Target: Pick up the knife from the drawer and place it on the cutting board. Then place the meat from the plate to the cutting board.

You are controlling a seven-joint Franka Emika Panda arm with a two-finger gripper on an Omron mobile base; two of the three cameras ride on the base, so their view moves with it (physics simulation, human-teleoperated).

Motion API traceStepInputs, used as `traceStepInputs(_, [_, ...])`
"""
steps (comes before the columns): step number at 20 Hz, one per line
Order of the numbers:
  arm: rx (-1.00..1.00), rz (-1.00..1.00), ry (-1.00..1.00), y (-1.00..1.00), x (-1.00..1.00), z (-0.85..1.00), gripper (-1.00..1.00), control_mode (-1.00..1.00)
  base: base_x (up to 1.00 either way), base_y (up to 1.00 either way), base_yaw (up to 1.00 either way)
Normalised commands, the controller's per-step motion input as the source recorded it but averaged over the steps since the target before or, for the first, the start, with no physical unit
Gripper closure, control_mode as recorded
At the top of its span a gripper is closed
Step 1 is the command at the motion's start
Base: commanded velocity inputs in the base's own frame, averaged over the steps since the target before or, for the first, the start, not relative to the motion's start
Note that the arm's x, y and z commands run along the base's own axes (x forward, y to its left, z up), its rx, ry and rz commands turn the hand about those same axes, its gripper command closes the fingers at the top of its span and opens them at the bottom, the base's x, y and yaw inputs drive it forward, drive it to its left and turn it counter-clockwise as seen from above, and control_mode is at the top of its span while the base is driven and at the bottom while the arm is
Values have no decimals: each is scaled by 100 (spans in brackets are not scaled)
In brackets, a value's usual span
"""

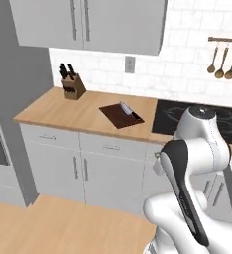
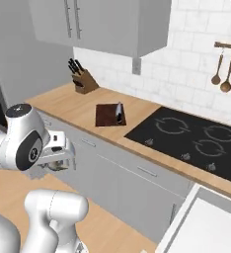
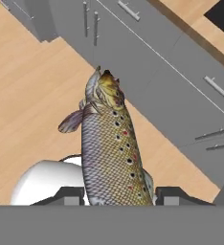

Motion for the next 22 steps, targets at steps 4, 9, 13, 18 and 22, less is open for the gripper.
traceStepInputs(4, [0, 0, 0, 0, 0, 0, 100, 100, 100, 44, -36])
traceStepInputs(9, [0, 0, 0, 0, 0, 0, 100, 100, 100, 52, -22])
traceStepInputs(13, [0, 0, 0, 0, 0, 0, 100, 100, 100, 55, -19])
traceStepInputs(18, [0, 0, 0, 0, 0, 0, 100, 100, 60, 4, -7])
traceStepInputs(22, [0, 0, 0, 0, 0, 0, 100, 100, 19, 3, -15])
